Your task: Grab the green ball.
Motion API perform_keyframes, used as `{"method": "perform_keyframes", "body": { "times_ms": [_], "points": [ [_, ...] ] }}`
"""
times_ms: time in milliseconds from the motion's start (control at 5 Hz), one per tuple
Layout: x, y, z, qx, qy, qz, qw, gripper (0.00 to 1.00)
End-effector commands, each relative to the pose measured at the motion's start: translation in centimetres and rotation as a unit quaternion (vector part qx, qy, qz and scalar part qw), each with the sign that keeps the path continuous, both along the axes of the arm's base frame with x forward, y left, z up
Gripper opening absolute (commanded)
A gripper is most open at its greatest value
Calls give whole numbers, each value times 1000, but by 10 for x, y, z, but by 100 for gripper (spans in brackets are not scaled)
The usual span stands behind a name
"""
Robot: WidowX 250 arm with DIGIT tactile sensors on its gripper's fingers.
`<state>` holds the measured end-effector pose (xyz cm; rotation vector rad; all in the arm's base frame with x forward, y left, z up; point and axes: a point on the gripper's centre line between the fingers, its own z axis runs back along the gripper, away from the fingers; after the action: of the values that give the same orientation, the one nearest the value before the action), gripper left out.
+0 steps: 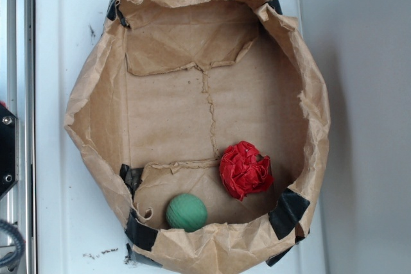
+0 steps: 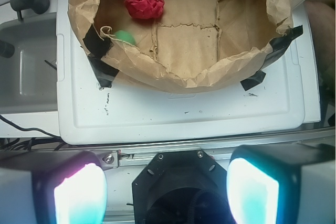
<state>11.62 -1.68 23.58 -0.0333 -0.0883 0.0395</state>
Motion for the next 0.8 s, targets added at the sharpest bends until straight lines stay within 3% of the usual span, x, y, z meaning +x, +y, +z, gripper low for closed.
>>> {"method": "perform_keyframes", "body": {
  "times_ms": [0, 200, 400, 600],
  "points": [
    [0, 0, 0, 0, 0, 0, 1000, 100],
    [22, -5, -5, 2, 17, 69, 997, 100],
    [55, -6, -8, 13, -22, 139, 990, 100],
    [83, -2, -20, 26, -17, 210, 977, 100]
  ]
}}
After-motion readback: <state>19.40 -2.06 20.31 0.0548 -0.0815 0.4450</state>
